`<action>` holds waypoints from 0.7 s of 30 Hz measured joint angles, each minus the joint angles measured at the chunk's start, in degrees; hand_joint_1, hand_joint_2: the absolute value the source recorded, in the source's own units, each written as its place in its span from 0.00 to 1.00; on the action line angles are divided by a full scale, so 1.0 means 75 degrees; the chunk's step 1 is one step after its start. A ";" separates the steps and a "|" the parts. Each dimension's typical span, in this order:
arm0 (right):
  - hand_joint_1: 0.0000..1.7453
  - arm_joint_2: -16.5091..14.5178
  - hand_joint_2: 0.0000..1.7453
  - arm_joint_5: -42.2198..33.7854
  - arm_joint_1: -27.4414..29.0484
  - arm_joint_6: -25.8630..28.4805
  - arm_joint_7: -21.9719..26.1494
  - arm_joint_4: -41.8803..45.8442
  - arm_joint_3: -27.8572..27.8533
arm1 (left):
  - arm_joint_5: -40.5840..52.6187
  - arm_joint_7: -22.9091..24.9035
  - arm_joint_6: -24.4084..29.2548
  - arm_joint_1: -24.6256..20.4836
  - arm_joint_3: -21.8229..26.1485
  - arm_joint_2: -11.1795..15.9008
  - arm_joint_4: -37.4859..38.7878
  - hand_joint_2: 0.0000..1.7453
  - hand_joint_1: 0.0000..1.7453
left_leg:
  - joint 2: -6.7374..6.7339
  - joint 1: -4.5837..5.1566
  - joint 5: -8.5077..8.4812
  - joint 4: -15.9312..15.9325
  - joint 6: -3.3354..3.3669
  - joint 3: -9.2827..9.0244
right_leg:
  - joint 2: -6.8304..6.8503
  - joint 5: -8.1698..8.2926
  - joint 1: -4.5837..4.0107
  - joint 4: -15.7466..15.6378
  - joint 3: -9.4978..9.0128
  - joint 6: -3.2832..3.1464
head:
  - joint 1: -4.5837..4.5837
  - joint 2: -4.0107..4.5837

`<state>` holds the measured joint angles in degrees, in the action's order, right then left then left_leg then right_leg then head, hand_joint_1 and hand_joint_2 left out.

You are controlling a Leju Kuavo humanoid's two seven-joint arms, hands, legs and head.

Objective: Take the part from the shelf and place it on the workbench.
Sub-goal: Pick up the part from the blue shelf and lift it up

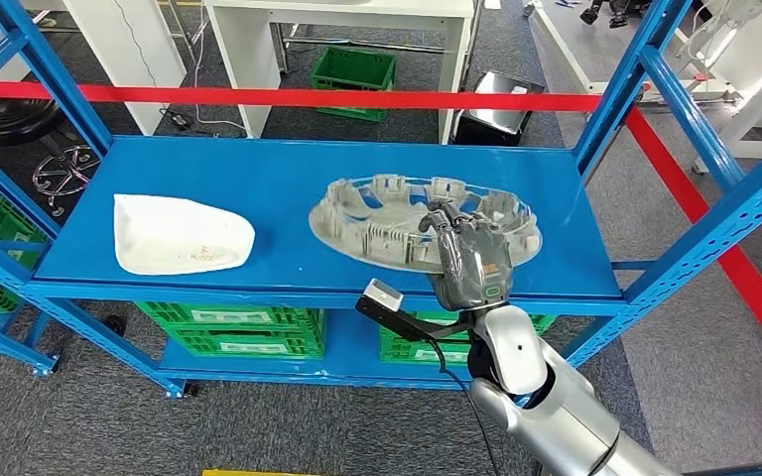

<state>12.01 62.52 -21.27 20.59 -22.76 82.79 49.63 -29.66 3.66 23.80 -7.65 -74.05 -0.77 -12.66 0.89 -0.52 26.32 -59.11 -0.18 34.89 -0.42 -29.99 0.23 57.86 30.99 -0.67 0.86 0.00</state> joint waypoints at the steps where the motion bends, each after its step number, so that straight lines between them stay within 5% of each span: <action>1: 1.00 0.0007 1.00 0.0005 0.0006 0.0000 -0.0001 0.0048 -0.0010 | 0.0000 -0.0001 0.0000 0.0001 0.0000 -0.0001 0.0000 0.00 0.00 | 0.0000 0.0000 0.0000 0.0000 0.0000 0.0000 | 0.0000 0.0000 0.0000 0.0000 0.0000 0.0000 | 0.0000 0.0000; 10: 1.00 0.0061 1.00 0.0055 0.0055 0.0129 0.0020 0.0336 -0.0084 | 0.0003 0.0002 0.0001 -0.0002 0.0000 -0.0003 0.0000 0.00 0.00 | 0.0000 0.0000 0.0000 0.0000 0.0000 0.0000 | 0.0000 0.0000 0.0000 0.0000 -0.0001 0.0000 | -0.0001 0.0000; 21: 1.00 0.0070 1.00 0.0449 0.0401 0.1388 0.0179 0.0800 -0.0337 | 0.0077 0.0013 0.0069 -0.0009 0.0000 -0.0003 0.0000 0.00 0.00 | 0.0000 0.0000 0.0000 0.0001 0.0000 0.0000 | -0.0001 0.0000 0.0000 0.0000 0.0001 0.0000 | -0.0001 0.0000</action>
<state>12.53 65.89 -18.26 31.00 -21.42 88.79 47.11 -29.09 3.76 24.32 -7.72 -74.05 -0.79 -12.66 0.89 -0.52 26.32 -59.10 -0.19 34.88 -0.43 -29.99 0.23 57.85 30.99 -0.68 0.85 0.00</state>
